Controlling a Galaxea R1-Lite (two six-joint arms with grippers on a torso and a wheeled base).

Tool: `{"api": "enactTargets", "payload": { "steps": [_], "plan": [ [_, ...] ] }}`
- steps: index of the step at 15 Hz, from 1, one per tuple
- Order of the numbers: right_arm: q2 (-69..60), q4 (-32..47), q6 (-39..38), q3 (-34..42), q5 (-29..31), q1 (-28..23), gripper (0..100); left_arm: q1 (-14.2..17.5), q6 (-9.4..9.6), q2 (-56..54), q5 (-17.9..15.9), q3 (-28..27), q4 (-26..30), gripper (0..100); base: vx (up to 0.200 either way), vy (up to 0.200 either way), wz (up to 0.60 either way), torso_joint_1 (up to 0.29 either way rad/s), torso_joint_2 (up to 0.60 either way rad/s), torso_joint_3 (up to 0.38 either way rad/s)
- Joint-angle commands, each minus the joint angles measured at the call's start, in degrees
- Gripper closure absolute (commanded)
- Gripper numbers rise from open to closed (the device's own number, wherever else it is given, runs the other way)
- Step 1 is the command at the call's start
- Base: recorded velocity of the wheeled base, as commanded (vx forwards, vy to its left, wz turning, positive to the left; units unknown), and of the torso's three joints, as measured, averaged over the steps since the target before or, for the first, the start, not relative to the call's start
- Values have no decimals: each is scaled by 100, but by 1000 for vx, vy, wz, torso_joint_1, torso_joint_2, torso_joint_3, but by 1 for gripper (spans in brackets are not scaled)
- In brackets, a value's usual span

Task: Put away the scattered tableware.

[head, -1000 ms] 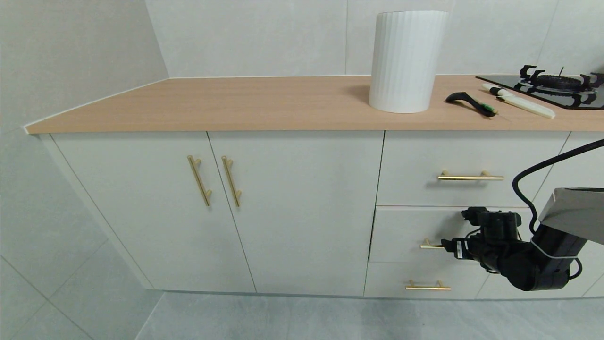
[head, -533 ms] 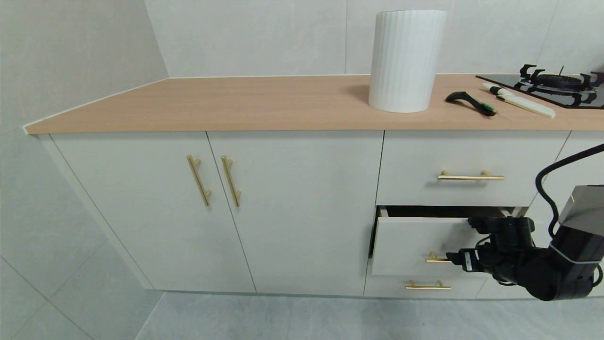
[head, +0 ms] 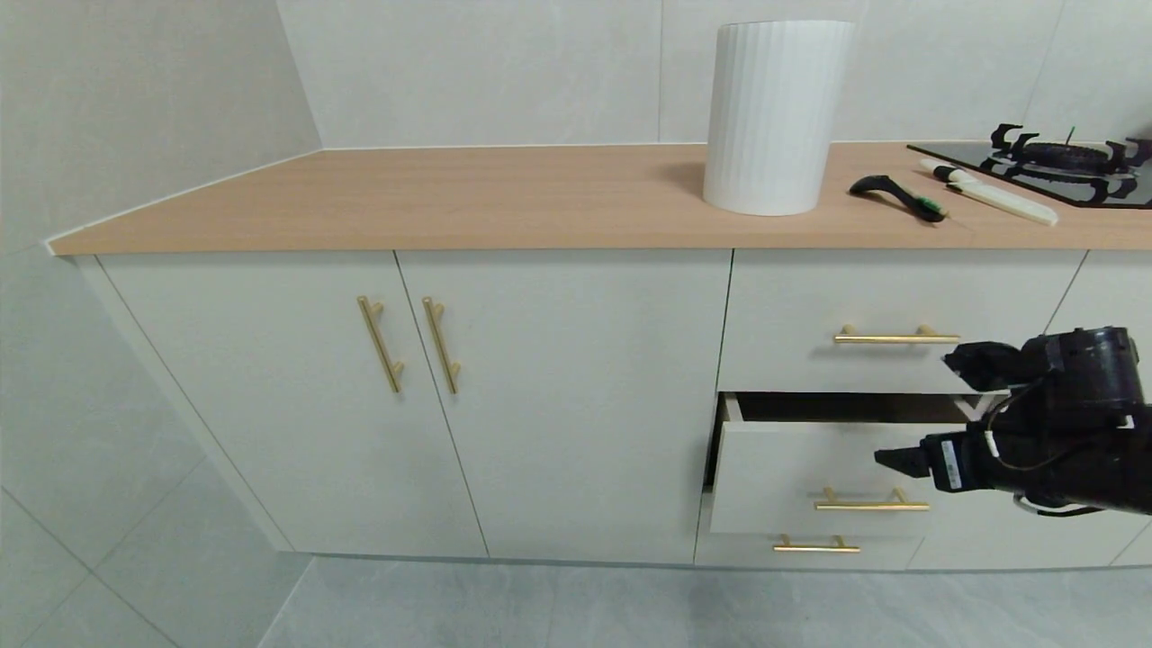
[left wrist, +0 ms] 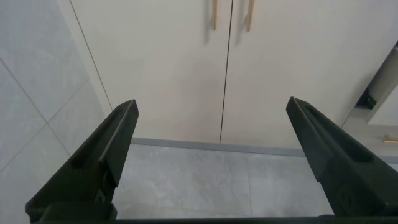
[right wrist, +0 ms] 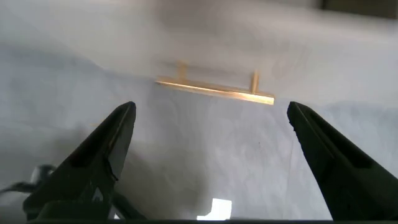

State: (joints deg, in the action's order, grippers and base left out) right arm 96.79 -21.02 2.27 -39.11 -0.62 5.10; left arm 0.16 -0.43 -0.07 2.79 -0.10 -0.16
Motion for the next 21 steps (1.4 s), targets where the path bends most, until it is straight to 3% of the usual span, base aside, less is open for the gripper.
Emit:
{"api": "enactTargets", "payload": {
  "steps": [1, 7, 10, 16, 21],
  "plan": [
    [-354, 71, -7, -440, -17, 97, 0, 2, -1, 7, 2, 1, -2, 0, 0, 0, 0, 0, 0, 0],
    [621, 36, -218, -862, 36, 88, 0, 2, -1, 7, 11, 1, -2, 0, 0, 0, 0, 0, 0, 0],
    [1140, 1, -613, -1090, 475, 255, 0, 2, -1, 7, 2, 1, -2, 0, 0, 0, 0, 0, 0, 0],
    [2019, -922, -956, -1213, 1011, 325, 0, 2, -1, 7, 2, 1, -2, 0, 0, 0, 0, 0, 0, 0],
    [2054, -895, -939, -1222, 1064, 317, 0, 2, -1, 7, 2, 1, -2, 0, 0, 0, 0, 0, 0, 0]
  ]
}}
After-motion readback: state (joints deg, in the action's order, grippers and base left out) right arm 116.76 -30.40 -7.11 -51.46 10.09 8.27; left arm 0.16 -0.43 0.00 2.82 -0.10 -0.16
